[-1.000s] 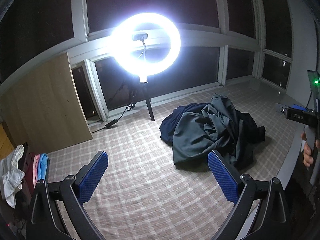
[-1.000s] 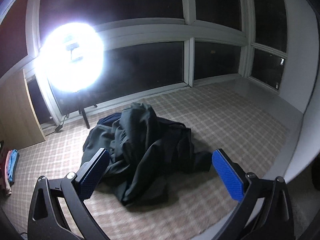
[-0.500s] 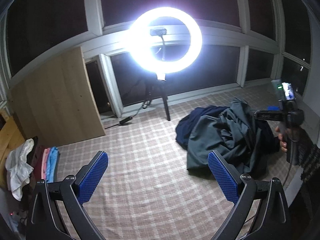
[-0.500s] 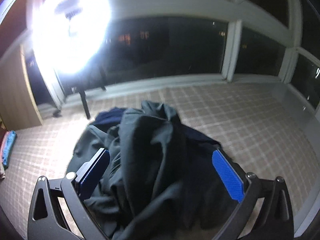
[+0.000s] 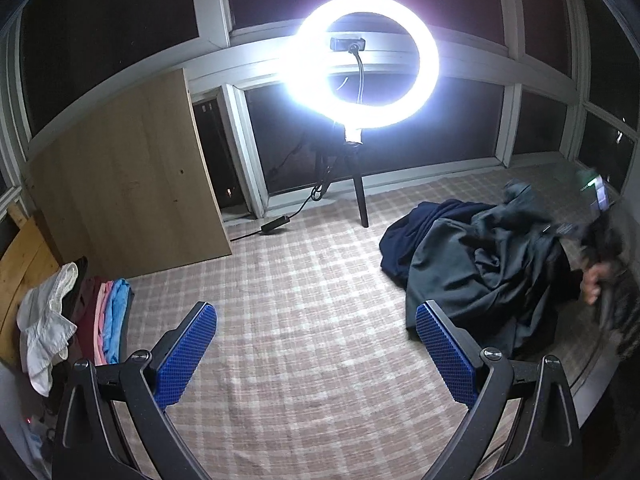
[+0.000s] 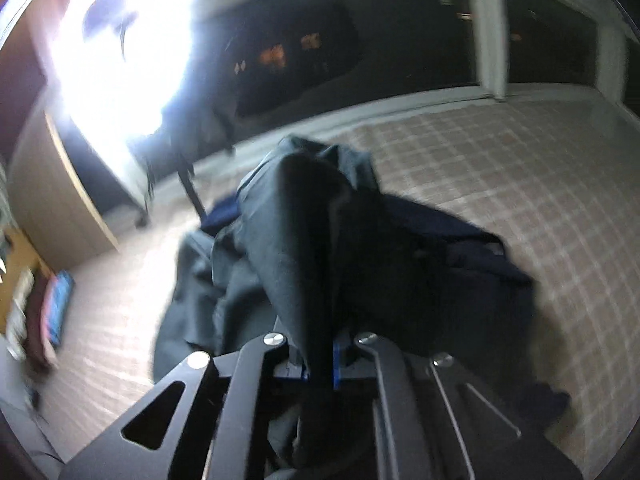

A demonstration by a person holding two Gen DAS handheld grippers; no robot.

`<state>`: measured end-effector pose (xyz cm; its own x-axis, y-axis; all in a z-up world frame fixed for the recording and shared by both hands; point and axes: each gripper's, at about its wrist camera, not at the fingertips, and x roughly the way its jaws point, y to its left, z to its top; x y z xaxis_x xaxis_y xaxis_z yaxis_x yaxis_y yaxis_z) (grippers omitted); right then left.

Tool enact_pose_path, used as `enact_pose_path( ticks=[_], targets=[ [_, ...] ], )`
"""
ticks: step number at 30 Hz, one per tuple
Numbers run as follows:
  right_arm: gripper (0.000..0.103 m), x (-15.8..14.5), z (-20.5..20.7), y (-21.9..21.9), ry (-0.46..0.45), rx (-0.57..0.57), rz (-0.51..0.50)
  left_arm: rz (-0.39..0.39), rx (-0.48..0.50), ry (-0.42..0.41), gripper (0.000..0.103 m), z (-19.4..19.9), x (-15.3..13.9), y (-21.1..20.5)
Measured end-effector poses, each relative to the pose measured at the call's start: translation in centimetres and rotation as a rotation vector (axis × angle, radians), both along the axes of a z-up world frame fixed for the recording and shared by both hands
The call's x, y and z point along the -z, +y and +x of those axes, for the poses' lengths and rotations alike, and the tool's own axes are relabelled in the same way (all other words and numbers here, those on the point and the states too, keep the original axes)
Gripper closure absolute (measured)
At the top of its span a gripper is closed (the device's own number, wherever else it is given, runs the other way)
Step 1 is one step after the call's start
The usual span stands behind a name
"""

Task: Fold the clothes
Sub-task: 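Grasp the dark grey trousers with the right gripper and lift them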

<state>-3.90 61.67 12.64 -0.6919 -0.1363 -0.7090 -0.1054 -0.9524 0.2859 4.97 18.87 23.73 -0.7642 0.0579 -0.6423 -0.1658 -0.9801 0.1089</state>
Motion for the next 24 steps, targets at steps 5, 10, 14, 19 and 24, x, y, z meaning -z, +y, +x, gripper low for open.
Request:
enact_pose_path(
  ticks=[5, 10, 14, 19, 24],
  targets=[
    [0.097, -8.3, 5.1, 1.0, 0.187, 0.096, -0.037, 0.008, -0.005, 0.026, 0.003, 0.9, -0.6, -3.3],
    [0.097, -15.9, 7.9, -6.8, 0.341, -0.057, -0.031, 0.033, -0.054, 0.051, 0.003, 2.1, -1.4, -8.2],
    [0.097, -18.2, 7.2, -18.5, 0.374, -0.306, -0.11, 0.054, -0.129, 0.086, 0.003, 4.4, -2.2, -13.5],
    [0.097, -15.7, 3.7, -37.8, 0.289, -0.647, -0.291, 0.043, -0.281, 0.1, 0.002, 7.9, -2.4, -20.7],
    [0.09, -7.7, 1.3, -53.2, -0.066, -0.864, -0.231, 0.053, -0.409, 0.026, 0.001, 9.5, -0.5, -26.3]
  ],
)
